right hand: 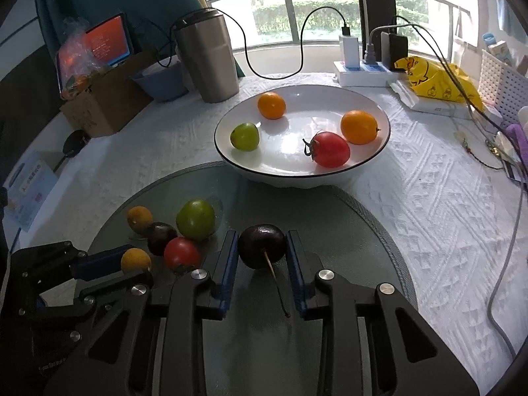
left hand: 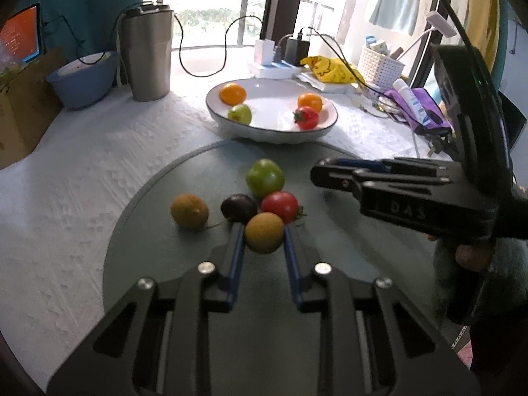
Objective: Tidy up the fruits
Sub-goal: 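Grasp the dark plum with the right tool while the left tool grasps the yellow-brown fruit, then carry the plum and yellow-brown fruit over the white bowl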
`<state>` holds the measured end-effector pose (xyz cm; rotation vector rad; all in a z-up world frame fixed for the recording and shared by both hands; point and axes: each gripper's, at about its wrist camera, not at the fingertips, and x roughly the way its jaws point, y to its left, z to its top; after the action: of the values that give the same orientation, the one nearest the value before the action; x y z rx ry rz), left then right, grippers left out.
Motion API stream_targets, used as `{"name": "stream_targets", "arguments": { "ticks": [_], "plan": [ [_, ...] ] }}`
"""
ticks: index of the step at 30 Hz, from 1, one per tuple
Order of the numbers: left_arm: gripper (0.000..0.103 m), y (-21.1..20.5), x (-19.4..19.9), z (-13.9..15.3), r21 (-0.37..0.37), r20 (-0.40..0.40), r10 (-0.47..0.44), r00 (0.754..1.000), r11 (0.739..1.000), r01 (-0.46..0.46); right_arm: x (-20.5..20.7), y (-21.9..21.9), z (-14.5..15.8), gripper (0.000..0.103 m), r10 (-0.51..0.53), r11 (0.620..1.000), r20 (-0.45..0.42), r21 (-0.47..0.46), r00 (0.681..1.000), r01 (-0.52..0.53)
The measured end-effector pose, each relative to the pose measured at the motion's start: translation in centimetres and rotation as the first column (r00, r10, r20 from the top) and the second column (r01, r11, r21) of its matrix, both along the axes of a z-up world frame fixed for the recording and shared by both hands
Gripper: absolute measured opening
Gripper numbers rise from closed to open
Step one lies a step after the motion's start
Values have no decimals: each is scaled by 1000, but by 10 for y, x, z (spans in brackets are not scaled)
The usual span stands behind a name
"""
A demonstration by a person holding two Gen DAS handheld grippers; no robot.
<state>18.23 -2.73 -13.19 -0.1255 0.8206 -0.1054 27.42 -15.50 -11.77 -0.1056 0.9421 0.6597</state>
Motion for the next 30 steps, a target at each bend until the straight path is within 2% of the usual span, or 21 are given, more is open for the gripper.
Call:
{"name": "stream_targets", "arguments": {
  "ticks": [13, 30],
  "plan": [
    [25, -4, 1, 26, 24, 58, -16, 998, 1000, 15, -5, -18, 27, 31, -30, 999, 58, 21, 998, 29],
    [25, -9, 51, 49, 59, 105, -48, 993, 997, 42, 32, -30, 42, 31, -56, 998, 89, 48, 994, 52]
  ]
}}
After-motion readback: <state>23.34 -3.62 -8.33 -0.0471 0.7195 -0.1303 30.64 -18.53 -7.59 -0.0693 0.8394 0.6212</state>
